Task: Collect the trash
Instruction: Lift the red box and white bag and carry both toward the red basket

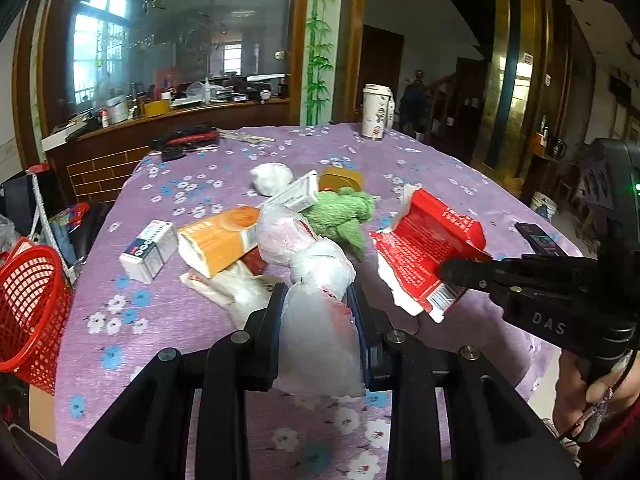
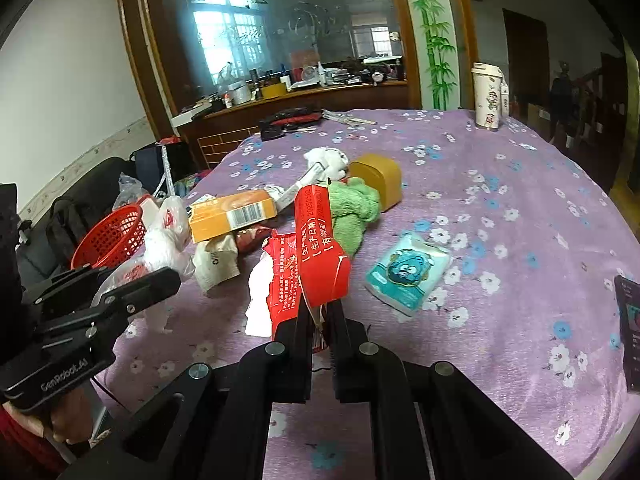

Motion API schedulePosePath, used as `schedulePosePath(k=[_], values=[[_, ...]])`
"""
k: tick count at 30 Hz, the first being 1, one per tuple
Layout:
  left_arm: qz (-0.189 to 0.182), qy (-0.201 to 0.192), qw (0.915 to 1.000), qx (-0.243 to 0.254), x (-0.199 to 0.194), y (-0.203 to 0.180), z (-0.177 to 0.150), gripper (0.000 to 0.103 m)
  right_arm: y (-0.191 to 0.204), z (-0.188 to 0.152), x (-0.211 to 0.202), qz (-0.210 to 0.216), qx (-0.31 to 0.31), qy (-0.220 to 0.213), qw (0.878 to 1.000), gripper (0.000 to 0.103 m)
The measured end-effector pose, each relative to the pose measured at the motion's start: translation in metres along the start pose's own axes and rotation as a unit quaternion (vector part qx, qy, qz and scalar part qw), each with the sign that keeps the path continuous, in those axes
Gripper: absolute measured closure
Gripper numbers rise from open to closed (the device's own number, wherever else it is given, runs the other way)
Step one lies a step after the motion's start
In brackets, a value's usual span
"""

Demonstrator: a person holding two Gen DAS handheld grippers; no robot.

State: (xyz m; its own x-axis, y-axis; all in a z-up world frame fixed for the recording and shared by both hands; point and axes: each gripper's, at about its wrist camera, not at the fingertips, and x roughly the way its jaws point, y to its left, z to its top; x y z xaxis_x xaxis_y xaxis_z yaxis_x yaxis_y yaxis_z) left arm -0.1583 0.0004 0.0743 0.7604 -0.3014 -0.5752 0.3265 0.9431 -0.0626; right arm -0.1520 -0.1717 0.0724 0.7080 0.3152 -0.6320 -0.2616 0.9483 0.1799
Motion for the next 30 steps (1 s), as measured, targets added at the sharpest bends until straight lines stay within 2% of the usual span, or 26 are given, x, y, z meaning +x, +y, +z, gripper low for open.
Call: schedulePosePath(k=[18, 30], values=[[0.030, 0.000, 0.9992, -0.027, -0.011, 0.036, -0.004, 0.074, 0.031, 0.010, 0.006, 0.031, -0.020, 0.010, 0.999, 0.096], [0.040, -0.009, 0.9986, -0.032, -0.022, 0.045, -0.001, 0.074, 0.045, 0.016, 0.012, 0.056, -0.023, 0.014, 0.998, 0.096]])
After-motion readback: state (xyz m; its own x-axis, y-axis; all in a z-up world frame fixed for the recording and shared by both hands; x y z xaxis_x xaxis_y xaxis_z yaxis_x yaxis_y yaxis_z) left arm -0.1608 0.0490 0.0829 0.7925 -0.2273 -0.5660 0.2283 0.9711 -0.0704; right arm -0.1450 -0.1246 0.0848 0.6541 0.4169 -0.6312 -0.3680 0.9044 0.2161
